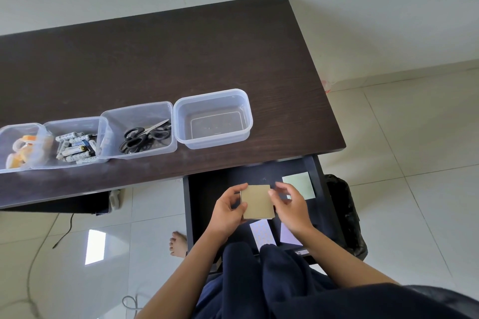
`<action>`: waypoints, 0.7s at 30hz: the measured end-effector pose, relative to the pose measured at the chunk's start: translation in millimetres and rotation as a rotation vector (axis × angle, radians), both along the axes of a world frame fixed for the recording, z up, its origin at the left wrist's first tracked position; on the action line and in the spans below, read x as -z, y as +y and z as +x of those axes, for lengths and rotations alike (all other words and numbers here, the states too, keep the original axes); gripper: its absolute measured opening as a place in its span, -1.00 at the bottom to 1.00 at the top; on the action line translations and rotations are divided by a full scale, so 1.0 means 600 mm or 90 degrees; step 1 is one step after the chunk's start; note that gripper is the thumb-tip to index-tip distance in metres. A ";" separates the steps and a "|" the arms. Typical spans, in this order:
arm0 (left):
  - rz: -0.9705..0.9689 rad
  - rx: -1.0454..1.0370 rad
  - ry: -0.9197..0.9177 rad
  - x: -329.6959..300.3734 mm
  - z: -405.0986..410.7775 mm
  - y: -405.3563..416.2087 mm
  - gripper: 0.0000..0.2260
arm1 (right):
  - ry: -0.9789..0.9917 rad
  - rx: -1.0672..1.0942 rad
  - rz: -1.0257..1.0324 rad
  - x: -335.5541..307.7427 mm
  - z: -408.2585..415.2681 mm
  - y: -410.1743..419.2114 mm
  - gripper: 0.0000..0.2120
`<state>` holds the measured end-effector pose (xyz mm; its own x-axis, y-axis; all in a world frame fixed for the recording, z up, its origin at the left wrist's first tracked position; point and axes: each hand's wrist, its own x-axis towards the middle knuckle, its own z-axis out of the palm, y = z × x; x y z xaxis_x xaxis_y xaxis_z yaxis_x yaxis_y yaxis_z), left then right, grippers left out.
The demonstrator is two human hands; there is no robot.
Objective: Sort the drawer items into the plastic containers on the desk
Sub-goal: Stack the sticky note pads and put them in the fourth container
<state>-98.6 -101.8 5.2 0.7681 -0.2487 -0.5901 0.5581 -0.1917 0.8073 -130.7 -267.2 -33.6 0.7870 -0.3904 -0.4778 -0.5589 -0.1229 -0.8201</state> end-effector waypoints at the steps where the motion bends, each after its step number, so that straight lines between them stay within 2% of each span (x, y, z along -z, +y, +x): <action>1: 0.004 -0.002 0.003 0.000 0.000 0.002 -0.66 | 0.011 0.010 -0.044 0.008 0.005 -0.013 -0.71; 4: 0.011 -0.004 0.009 -0.001 0.001 0.005 -0.66 | 0.050 -0.013 -0.165 0.040 0.019 -0.055 -0.64; 9: 0.025 -0.004 0.022 0.004 -0.004 0.013 -0.66 | 0.147 -0.170 -0.333 0.089 0.015 -0.068 -0.54; 13: 0.044 0.001 0.023 0.008 -0.008 0.017 -0.65 | 0.157 -0.214 -0.344 0.096 -0.003 -0.037 -0.53; 17: 0.048 -0.007 0.032 0.011 -0.009 0.024 -0.67 | 0.113 -0.241 -0.334 0.093 -0.020 -0.023 -0.54; 21: 0.047 -0.015 0.041 0.010 -0.009 0.030 -0.67 | 0.204 -0.181 -0.432 0.085 -0.013 -0.035 -0.42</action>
<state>-103.9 -83.9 -1.0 0.7332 -0.1844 -0.6546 0.6135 -0.2360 0.7536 -138.6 -288.3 -84.6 0.7648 -0.4818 -0.4277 -0.6267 -0.7103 -0.3206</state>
